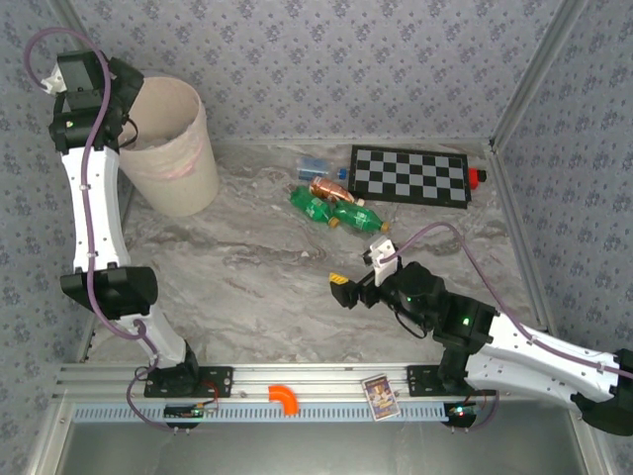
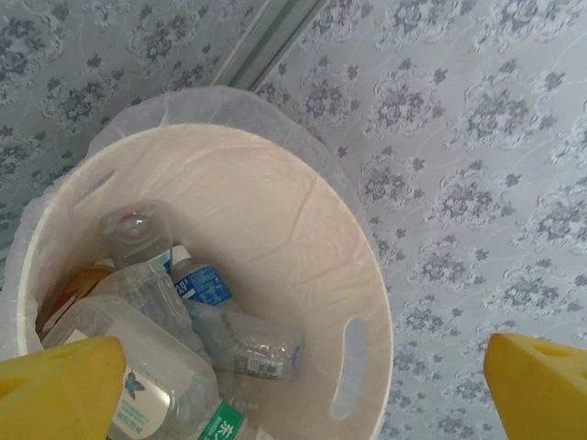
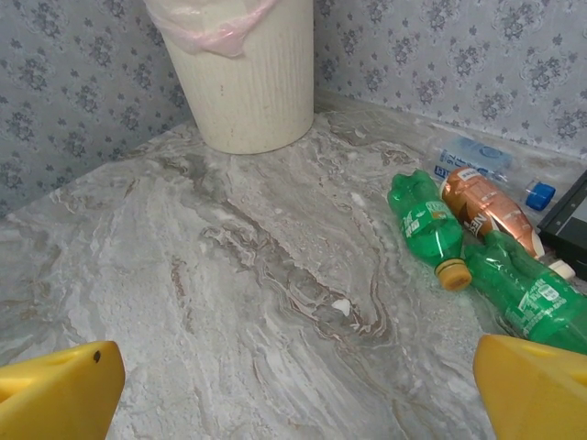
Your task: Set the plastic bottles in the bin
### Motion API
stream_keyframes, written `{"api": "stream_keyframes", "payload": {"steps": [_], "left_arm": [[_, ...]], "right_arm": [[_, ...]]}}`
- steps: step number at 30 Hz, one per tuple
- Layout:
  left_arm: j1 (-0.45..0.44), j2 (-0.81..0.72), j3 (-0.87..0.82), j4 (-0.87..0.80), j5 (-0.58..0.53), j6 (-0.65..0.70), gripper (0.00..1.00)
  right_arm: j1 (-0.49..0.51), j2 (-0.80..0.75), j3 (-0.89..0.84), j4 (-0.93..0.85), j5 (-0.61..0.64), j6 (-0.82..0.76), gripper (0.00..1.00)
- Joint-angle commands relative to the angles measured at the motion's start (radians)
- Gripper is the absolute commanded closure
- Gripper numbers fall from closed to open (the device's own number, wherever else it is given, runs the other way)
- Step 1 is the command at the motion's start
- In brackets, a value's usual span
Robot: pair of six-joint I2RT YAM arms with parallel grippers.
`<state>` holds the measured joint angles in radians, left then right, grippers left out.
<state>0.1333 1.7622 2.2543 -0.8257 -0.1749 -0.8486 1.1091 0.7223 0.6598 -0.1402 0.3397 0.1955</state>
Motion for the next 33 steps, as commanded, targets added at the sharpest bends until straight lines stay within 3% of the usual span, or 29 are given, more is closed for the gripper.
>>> {"api": "stream_keyframes", "payload": {"steps": [1,8,16,20,26,33], "left_arm": [[0.002,-0.013,-0.005,0.029,0.069,0.053,0.0],[-0.031,-0.016,-0.036,0.046,0.135,0.072,0.0],[-0.161,-0.109,-0.188,0.119,0.122,0.098,0.0],[-0.246,-0.208,-0.352,0.196,0.098,0.105,0.0],[-0.393,-0.407,-0.695,0.345,0.026,0.105,0.0],[-0.518,-0.631,-1.101,0.503,0.028,0.042,0.0]], "right_arm": [[0.011,-0.01,0.018,0.002,0.033,0.02,0.0],[0.011,0.049,0.037,0.008,0.033,0.013,0.0],[-0.042,0.095,0.066,-0.075,0.096,0.061,0.01],[-0.167,0.106,0.061,-0.098,0.072,0.111,0.0],[-0.418,0.166,0.06,-0.094,-0.168,0.16,0.0],[-0.659,0.346,0.098,-0.046,-0.372,0.132,0.01]]}}
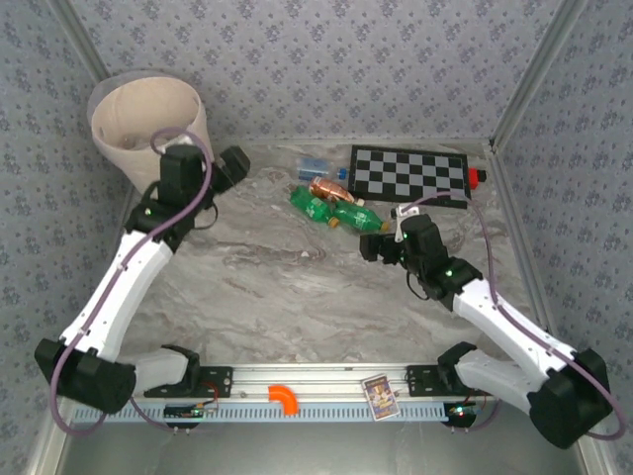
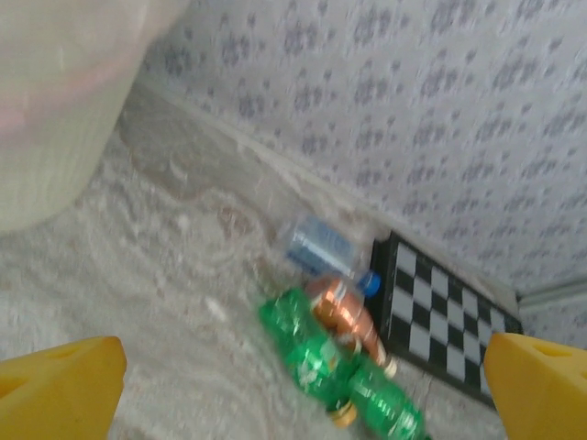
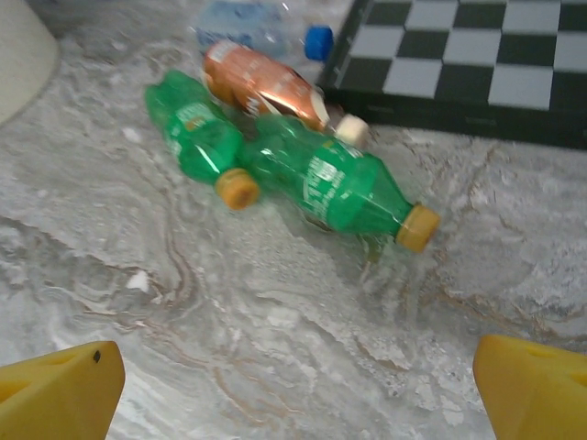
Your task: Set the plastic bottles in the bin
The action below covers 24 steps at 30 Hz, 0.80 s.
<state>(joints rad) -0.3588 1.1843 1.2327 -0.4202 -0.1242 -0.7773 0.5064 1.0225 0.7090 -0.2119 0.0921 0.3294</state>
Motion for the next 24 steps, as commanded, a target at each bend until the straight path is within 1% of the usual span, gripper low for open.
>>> {"api": "stream_keyframes", "payload": {"steps": [1,3,7,11,14,17,20,24], "left_arm": [[-0.043,-0.08,-0.122,0.106,-0.028,-0.03,0.0],[-0.075,-0.129,-0.187,0.106,-0.038,-0.031,0.0],[-0.151,-0.218,-0.304,0.084,-0.07,-0.023,0.0],[-0.212,-0.323,-0.433,0.069,-0.1,-0.042,0.0],[-0.233,-0.409,-0.521,0.072,-0.1,-0.082,0.0],[-0.242,-0.488,-0.572,0.039,-0.106,-0.096,0.0],[-0.244,-0.56,-0.607,0.013,-0.12,-0.105,0.0],[-0.244,-0.634,-0.613,-0.019,-0.129,-0.101,0.0]], "right_arm": [[-0.073,0.072,0.055,0.05,-0.165,0.0,0.0],[-0.073,0.125,0.072,0.082,-0.188,-0.005,0.01],[-0.032,0.251,0.145,0.095,-0.182,-0.037,0.08],[0.024,0.402,0.233,0.1,-0.158,-0.073,0.18],[0.072,0.52,0.323,0.084,-0.127,-0.099,0.22],[0.1,0.634,0.426,0.048,-0.095,-0.111,0.26],[0.107,0.725,0.536,0.017,-0.068,-0.112,0.29],[0.105,0.835,0.63,-0.016,-0.047,-0.116,0.31]]}}
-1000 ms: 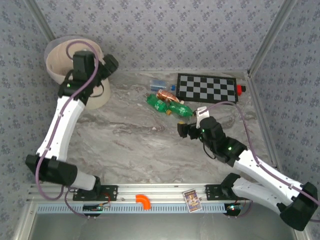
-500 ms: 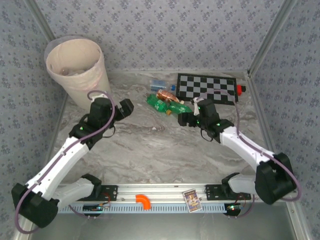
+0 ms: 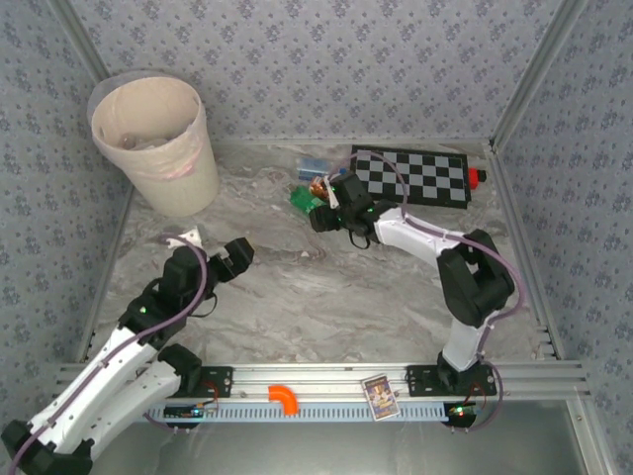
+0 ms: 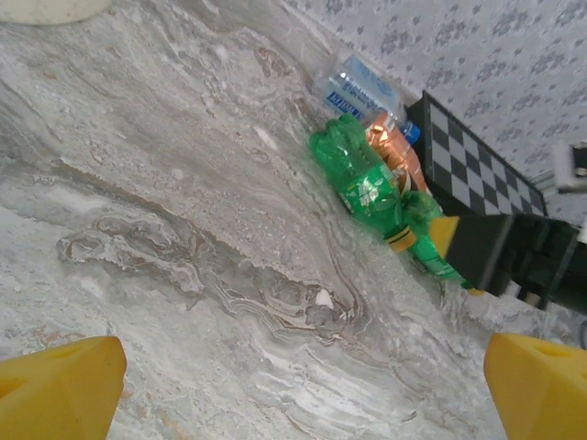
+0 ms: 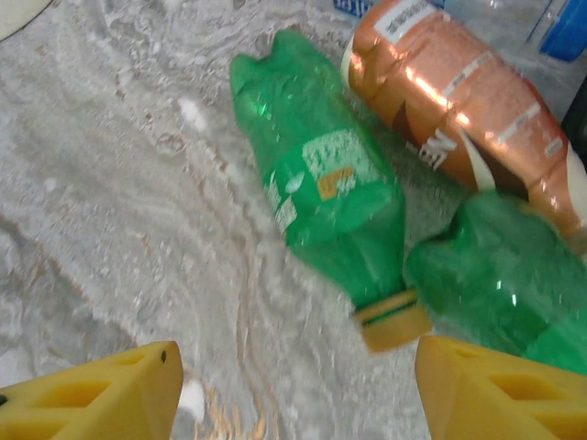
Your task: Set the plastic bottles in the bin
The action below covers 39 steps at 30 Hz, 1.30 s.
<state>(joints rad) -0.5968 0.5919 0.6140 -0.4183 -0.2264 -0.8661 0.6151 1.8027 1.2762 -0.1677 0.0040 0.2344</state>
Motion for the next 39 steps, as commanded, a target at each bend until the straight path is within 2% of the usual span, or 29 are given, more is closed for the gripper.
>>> {"api": "stream_keyframes", "payload": {"steps": [1,6,15,22,28,32,35,37,39], "left_arm": [[-0.006,-0.053,0.009,-0.028,-0.03,-0.009,0.0],[-0.006,-0.085,0.024,-0.046,-0.019,0.014,0.0],[-0.007,-0.096,0.021,-0.05,-0.013,-0.007,0.0],[-0.006,-0.093,0.015,-0.044,-0.011,-0.011,0.0],[-0.006,-0.093,0.005,-0.042,-0.011,-0.019,0.0],[-0.007,-0.093,0.002,-0.039,-0.014,-0.024,0.0],[-0.007,-0.095,0.003,-0.045,-0.014,-0.026,0.0],[-0.006,-0.099,-0.002,-0.052,-0.019,-0.027,0.0],[-0.006,-0.108,-0.013,-0.049,-0.016,-0.036,0.0]], "right_arm": [[-0.005,0.077,0.081,-0.068,0.043,-0.025,0.32],[-0.001,0.171,0.166,-0.102,0.045,-0.03,0.32],[0.002,0.254,0.213,-0.11,0.068,-0.037,0.32],[0.015,0.286,0.207,-0.104,0.077,-0.05,0.32],[0.032,0.314,0.219,-0.112,0.094,-0.071,0.39],[0.046,0.319,0.213,-0.108,0.103,-0.08,0.39],[0.054,0.323,0.213,-0.114,0.1,-0.084,0.35],[0.062,0.323,0.209,-0.113,0.112,-0.088,0.37],[0.07,0.32,0.2,-0.111,0.119,-0.092,0.43]]}}
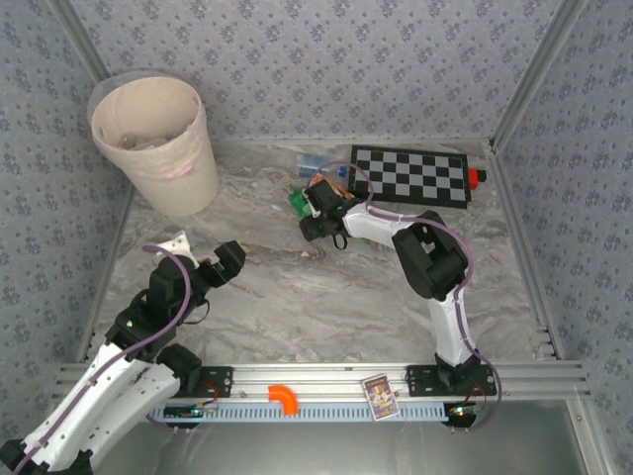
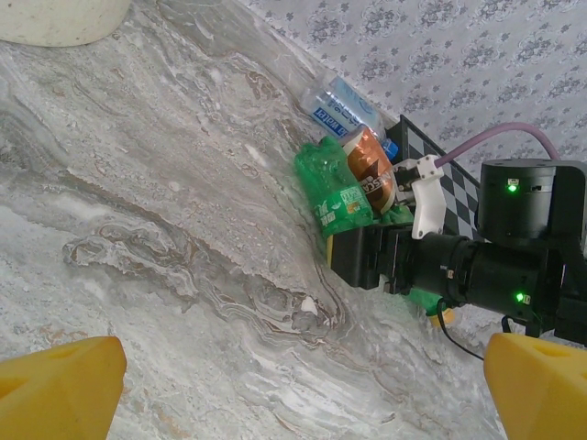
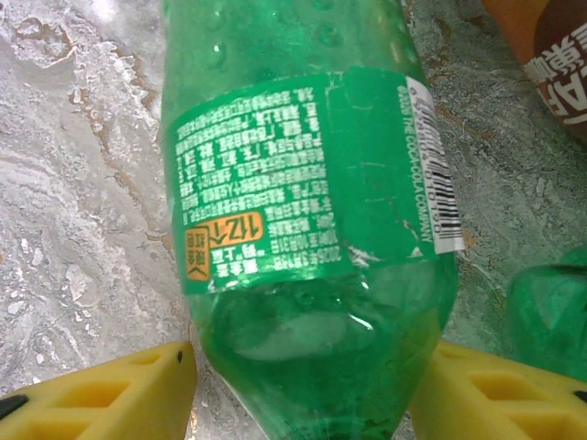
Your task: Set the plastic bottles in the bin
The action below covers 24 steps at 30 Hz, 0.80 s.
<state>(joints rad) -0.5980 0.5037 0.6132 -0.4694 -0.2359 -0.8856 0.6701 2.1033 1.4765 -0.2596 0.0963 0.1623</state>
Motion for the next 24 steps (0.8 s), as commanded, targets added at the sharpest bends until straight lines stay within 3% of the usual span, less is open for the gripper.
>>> {"api": "stream_keyframes", "payload": {"steps": [1,4,9,24], "left_arm": [[-0.005,-0.022,-0.016,0.005,-0.006,-0.019,0.0],[-0.005,-0.03,-0.022,0.004,-0.005,-0.02,0.0],[-0.006,-0.038,-0.027,0.008,-0.014,-0.018,0.0],[-0.005,-0.007,-0.007,0.064,0.035,-0.056,0.0]], "right_arm": [[0.019,0.017,-0.004,-0.016,0.031,-0.021,0.44],[0.026,0.005,-0.026,0.005,0.04,-0.015,0.47],[0.032,-0.003,-0.039,0.008,0.046,-0.007,0.6],[0.125,-0.232,-0.161,0.074,0.066,0.001,0.62]]}}
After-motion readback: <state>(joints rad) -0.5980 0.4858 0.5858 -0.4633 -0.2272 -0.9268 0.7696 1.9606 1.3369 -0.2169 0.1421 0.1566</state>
